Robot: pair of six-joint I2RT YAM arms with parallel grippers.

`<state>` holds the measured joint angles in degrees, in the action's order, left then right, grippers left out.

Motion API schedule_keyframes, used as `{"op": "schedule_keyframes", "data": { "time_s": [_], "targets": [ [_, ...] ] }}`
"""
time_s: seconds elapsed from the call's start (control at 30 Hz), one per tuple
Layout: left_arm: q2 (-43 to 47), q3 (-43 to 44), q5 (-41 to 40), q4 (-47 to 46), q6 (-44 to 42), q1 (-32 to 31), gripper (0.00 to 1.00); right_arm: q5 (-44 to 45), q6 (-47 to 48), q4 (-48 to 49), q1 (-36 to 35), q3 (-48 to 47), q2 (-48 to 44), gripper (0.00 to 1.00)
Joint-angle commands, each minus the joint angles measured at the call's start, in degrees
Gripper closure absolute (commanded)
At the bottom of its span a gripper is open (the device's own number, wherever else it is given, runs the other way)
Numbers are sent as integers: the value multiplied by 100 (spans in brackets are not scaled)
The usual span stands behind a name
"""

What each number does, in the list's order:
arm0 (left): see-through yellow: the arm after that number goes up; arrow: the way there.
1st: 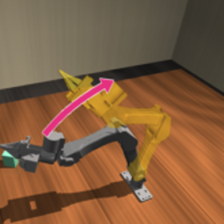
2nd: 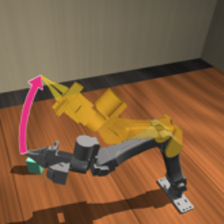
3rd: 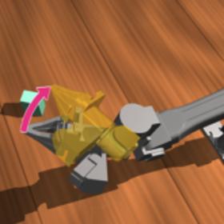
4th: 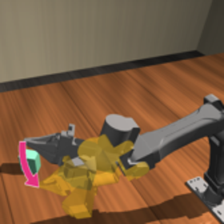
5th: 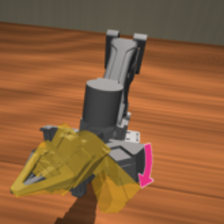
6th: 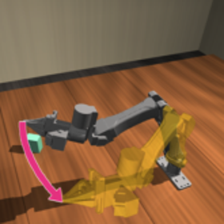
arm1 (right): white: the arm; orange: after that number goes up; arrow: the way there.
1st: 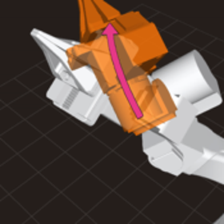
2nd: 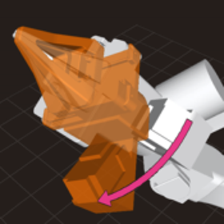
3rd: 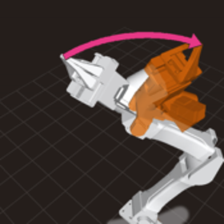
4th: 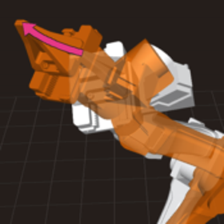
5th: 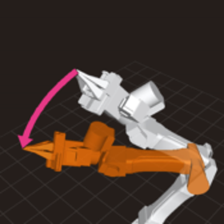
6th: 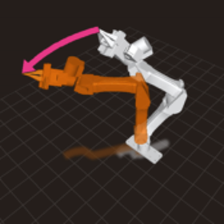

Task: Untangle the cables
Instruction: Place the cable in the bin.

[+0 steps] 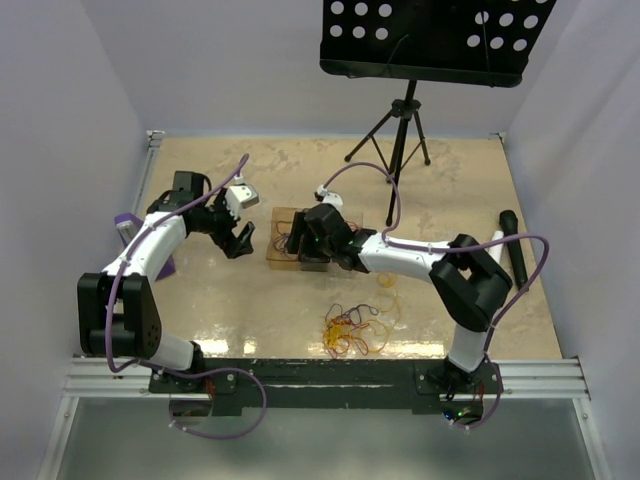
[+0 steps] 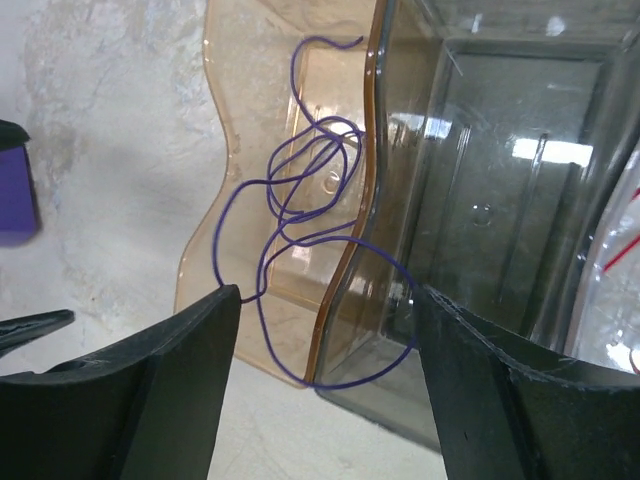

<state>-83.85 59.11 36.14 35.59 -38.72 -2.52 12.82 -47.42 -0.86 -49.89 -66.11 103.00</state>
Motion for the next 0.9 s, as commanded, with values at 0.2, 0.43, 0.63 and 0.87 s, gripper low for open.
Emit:
{"op": "schedule_keyframes", "data": {
  "time_s": [0.2,0.43,0.63,0.87],
  "targets": [
    [194,-23,60,-70,-197,121,0,-974,66,877,392,238,317,25],
    [168,21,86,-79,-171,129,0,-1141,22,983,445,195,264,40],
    [159,21,95,-88,-154,129,0,-869,31,781,436,72,107,55],
    [150,4,113,-97,-153,121,0,-597,48,596,436,72,-113,67]
  ]
}}
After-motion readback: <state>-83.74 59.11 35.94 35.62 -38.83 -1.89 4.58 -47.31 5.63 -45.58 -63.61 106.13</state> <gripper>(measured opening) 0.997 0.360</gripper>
